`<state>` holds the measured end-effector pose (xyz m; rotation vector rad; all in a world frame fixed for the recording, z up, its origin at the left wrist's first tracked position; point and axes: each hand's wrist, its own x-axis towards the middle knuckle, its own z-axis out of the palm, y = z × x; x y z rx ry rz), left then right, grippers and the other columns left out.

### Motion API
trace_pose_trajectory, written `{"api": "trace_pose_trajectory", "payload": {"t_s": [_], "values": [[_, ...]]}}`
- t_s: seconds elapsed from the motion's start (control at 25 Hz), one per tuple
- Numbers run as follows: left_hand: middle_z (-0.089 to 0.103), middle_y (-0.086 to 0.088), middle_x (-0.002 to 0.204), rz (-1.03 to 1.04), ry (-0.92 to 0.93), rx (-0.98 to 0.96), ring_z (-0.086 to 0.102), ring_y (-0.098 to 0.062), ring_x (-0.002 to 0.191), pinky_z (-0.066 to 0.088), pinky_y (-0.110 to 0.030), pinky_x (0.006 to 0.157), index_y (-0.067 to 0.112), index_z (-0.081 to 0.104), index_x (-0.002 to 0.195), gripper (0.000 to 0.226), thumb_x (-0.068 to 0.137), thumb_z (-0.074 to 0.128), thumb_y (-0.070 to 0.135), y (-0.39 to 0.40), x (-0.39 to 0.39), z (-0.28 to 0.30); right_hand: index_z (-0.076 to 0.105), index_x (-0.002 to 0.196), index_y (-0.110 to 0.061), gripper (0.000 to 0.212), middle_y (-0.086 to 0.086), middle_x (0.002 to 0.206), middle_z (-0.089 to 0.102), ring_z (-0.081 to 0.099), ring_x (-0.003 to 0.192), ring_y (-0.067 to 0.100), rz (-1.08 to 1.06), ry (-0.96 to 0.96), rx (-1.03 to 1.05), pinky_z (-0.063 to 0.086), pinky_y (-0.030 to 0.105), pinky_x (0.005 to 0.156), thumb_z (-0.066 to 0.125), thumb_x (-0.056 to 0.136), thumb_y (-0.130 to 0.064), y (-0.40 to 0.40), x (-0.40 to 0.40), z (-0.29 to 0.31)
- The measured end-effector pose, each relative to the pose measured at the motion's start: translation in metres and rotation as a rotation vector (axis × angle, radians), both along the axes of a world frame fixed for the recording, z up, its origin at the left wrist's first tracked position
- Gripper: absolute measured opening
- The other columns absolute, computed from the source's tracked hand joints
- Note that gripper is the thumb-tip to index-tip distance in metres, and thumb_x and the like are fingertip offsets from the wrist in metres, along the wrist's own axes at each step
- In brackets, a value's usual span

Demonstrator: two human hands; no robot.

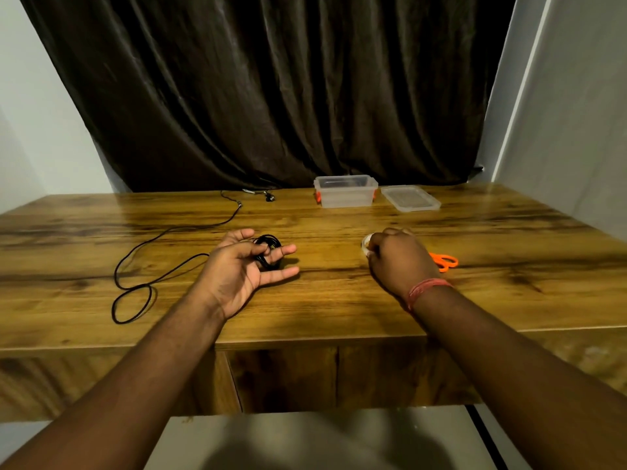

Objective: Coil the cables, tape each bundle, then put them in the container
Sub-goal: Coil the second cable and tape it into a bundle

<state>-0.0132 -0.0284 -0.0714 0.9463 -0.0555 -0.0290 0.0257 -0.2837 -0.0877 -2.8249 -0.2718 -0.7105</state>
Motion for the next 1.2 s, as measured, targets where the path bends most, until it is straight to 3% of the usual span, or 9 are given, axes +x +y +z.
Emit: {"api": "trace_pose_trajectory", "payload": {"t_s": [0.4, 0.56, 0.72, 1.0, 1.12, 1.2], "values": [[0.047, -0.033, 0.129, 0.011, 0.005, 0.067, 0.069, -0.046, 0.1, 0.056, -0.066, 0.072, 0.018, 0.038, 0.113, 0.037, 0.093, 0.034, -0.013, -0.003, -0.002, 0.002, 0.064, 0.113, -0.018, 0.025, 0.004, 0.111, 0.061, 0.054, 0.107, 0.023, 0.059, -0.015, -0.014, 0.044, 0.031, 0.086, 0.051, 0.094, -0.027, 0.014, -0.008, 0.0], [0.054, -0.028, 0.114, 0.012, -0.001, 0.115, 0.074, -0.036, 0.079, 0.059, -0.057, 0.061, 0.017, 0.038, 0.113, 0.034, 0.094, 0.036, -0.011, -0.002, -0.004, 0.002, 0.065, 0.11, -0.017, 0.024, 0.006, 0.11, 0.062, 0.055, 0.105, 0.025, 0.056, -0.023, -0.012, 0.044, 0.033, 0.087, 0.052, 0.094, -0.028, 0.013, -0.008, 0.0], [0.053, -0.018, 0.089, 0.009, 0.005, 0.177, 0.063, -0.021, 0.055, 0.058, -0.048, 0.049, 0.016, 0.038, 0.112, 0.03, 0.094, 0.038, -0.009, -0.002, -0.003, 0.002, 0.065, 0.109, -0.017, 0.023, 0.005, 0.11, 0.062, 0.054, 0.105, 0.025, 0.048, -0.023, -0.004, 0.044, 0.032, 0.086, 0.052, 0.094, -0.029, 0.013, -0.008, 0.0], [0.052, -0.016, 0.091, -0.045, 0.006, 0.198, 0.059, -0.02, 0.051, 0.057, -0.046, 0.045, 0.017, 0.041, 0.113, 0.029, 0.096, 0.038, -0.006, -0.001, -0.006, 0.003, 0.063, 0.107, -0.018, 0.023, 0.002, 0.108, 0.058, 0.051, 0.108, 0.023, 0.027, -0.017, 0.02, 0.044, 0.033, 0.087, 0.053, 0.092, -0.034, 0.012, -0.007, 0.0], [0.053, -0.016, 0.092, -0.088, 0.011, 0.213, 0.056, -0.019, 0.047, 0.057, -0.044, 0.043, 0.018, 0.042, 0.113, 0.029, 0.097, 0.04, -0.005, -0.002, -0.009, 0.004, 0.06, 0.108, -0.023, 0.021, -0.005, 0.106, 0.054, 0.046, 0.104, 0.013, 0.144, -0.127, 0.087, 0.042, 0.026, 0.083, 0.052, 0.095, -0.036, 0.019, -0.016, 0.008], [0.054, -0.016, 0.091, -0.103, 0.007, 0.235, 0.054, -0.017, 0.043, 0.057, -0.045, 0.043, 0.018, 0.041, 0.115, 0.03, 0.096, 0.041, -0.005, -0.002, -0.009, 0.004, 0.061, 0.104, -0.025, 0.015, -0.011, 0.101, 0.054, 0.047, 0.096, 0.006, 0.328, -0.08, 0.277, 0.037, 0.017, 0.076, 0.054, 0.095, -0.035, 0.039, -0.027, 0.012]]}}
